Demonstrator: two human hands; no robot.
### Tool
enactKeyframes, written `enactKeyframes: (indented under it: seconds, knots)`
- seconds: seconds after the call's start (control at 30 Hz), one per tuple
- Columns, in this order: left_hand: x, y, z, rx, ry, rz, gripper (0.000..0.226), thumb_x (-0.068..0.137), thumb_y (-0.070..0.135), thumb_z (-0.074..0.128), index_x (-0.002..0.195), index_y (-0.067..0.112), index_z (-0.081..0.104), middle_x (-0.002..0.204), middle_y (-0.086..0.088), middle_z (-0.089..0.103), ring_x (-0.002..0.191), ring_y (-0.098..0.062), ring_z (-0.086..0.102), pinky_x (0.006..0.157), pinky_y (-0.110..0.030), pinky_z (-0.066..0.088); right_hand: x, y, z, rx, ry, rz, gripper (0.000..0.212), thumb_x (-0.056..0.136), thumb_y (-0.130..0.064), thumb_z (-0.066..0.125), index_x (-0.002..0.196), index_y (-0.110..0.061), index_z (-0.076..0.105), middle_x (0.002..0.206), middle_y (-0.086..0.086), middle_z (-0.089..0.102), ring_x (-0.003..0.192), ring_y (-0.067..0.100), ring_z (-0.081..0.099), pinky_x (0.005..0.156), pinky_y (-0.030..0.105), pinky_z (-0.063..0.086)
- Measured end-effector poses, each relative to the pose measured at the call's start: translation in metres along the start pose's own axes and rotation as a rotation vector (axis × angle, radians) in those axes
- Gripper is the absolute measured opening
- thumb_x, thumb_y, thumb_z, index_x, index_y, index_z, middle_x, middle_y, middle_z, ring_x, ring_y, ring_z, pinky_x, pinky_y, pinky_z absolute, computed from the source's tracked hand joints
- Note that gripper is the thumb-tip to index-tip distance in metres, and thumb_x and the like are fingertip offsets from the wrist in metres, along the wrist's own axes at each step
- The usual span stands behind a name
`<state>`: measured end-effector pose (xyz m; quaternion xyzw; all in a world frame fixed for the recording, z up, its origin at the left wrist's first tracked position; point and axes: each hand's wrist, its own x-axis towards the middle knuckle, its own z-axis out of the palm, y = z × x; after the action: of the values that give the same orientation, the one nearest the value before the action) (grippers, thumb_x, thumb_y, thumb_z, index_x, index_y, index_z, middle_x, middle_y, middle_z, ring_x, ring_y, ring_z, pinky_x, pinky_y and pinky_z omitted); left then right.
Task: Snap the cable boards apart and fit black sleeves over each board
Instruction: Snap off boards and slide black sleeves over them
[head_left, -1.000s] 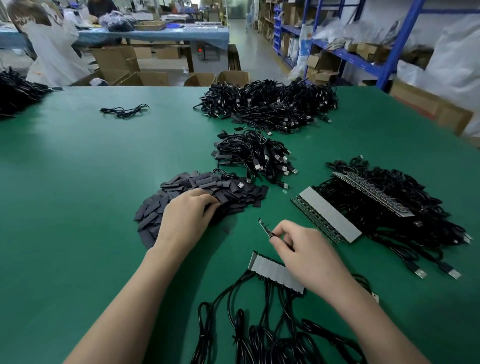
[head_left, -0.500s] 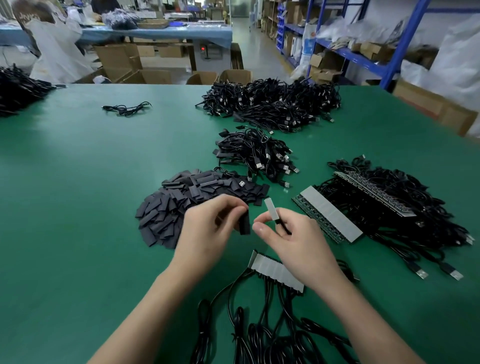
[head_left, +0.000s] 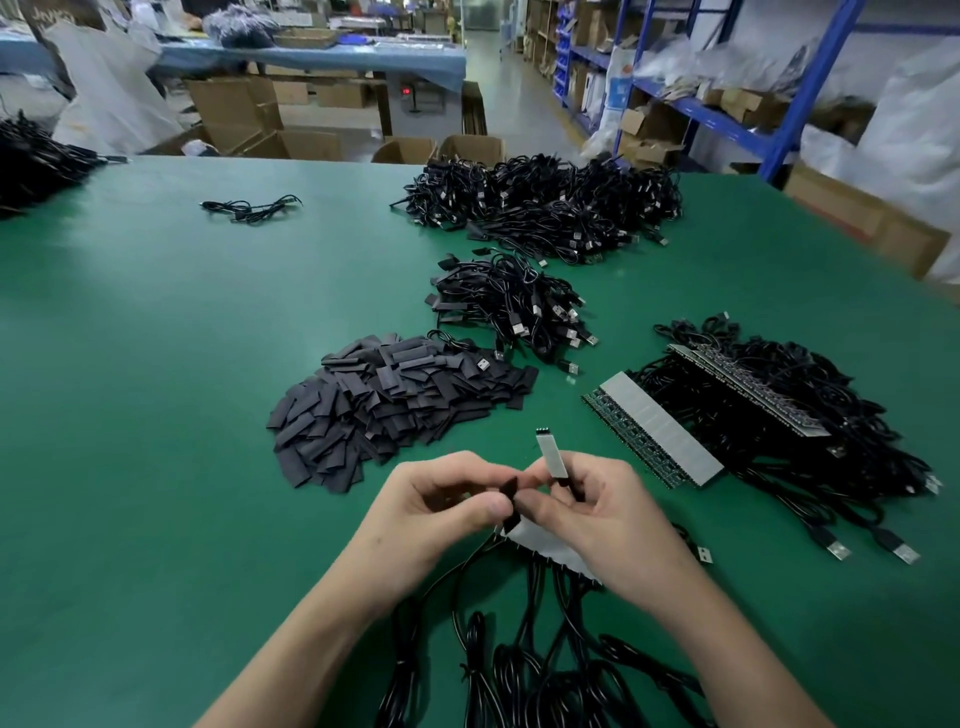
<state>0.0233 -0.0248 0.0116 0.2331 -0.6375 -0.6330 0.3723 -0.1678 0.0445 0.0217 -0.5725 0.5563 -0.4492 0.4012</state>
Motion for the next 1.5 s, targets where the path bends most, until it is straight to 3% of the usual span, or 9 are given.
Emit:
enactKeyframes:
  seconds: [0.07,0.17,0.33,0.5,0.63,0.9,1.1,1.5]
  knots:
    - [0.0,-0.001,-0.003,0.085,0.027,0.054,0.02,0.079,0.029,0.078,0.096,0.019,0.081,0.093,-0.001,0.074,0.088,-0.016,0.069,0.078,-0.03,0.052,-0.001,0.001,0.0,-0.018,0.015,-0.025,0.028,0.087,-0.056,0.069,0.096,-0.03,0.07,0.064,-0.01,0.045,0.061,0.011,0.047,0.062,0.035,0.042]
    - [-0.001,-0.002,-0.007,0.218,0.136,0.111,0.019,0.076,0.035,0.081,0.092,0.026,0.081,0.1,0.001,0.078,0.099,-0.017,0.071,0.085,-0.034,0.053,-0.003,0.002,-0.002,-0.072,0.067,-0.078,0.048,0.091,-0.074,0.055,0.104,-0.029,0.059,0.064,-0.015,0.04,0.06,0.007,0.035,0.057,0.023,0.031]
    - [-0.001,-0.007,-0.009,0.539,0.263,0.245,0.018,0.076,0.029,0.088,0.092,0.026,0.082,0.096,0.018,0.078,0.092,-0.008,0.074,0.082,-0.032,0.056,-0.002,0.003,0.0,-0.137,0.071,-0.122,0.037,0.1,-0.058,0.044,0.091,-0.024,0.052,0.061,-0.012,0.039,0.056,0.005,0.031,0.054,0.02,0.028]
    - [0.0,-0.01,-0.014,0.757,0.322,0.387,0.022,0.08,0.041,0.084,0.091,0.022,0.083,0.094,0.016,0.077,0.09,-0.002,0.072,0.081,-0.031,0.06,-0.003,0.004,0.003,-0.298,0.05,-0.152,0.031,0.1,-0.05,0.046,0.083,-0.026,0.057,0.061,-0.007,0.046,0.052,0.004,0.037,0.05,0.021,0.028]
    - [0.002,-0.013,-0.017,0.903,0.298,0.477,0.027,0.084,0.046,0.079,0.093,0.021,0.083,0.095,0.015,0.076,0.089,-0.003,0.071,0.078,-0.034,0.059,-0.002,0.006,0.003,-0.384,0.09,-0.141,0.034,0.097,-0.051,0.049,0.078,-0.025,0.058,0.061,-0.005,0.049,0.054,0.008,0.042,0.053,0.025,0.032]
    - [0.002,-0.015,-0.02,1.128,0.265,0.558,0.018,0.086,0.042,0.081,0.095,0.026,0.082,0.093,0.016,0.074,0.087,-0.008,0.069,0.074,-0.034,0.051,-0.002,0.006,0.004,-0.459,0.104,-0.118,0.027,0.094,-0.05,0.052,0.074,-0.032,0.06,0.062,-0.018,0.052,0.054,0.008,0.047,0.052,0.018,0.031]
    - [0.002,-0.014,-0.02,1.274,0.246,0.628,0.014,0.087,0.042,0.081,0.094,0.03,0.082,0.094,0.017,0.073,0.088,-0.013,0.068,0.082,-0.033,0.045,-0.002,0.01,0.003,-0.474,0.055,-0.048,0.022,0.096,-0.042,0.061,0.076,-0.032,0.063,0.055,-0.013,0.049,0.051,0.007,0.044,0.051,0.02,0.03]
    - [0.004,-0.017,-0.024,1.233,0.039,0.611,0.013,0.091,0.042,0.076,0.099,0.033,0.08,0.094,0.018,0.067,0.09,-0.012,0.062,0.086,-0.028,0.045,-0.002,0.012,-0.002,-0.39,0.008,0.083,0.024,0.095,-0.042,0.062,0.074,-0.032,0.065,0.05,-0.01,0.04,0.049,0.006,0.034,0.052,0.022,0.028]
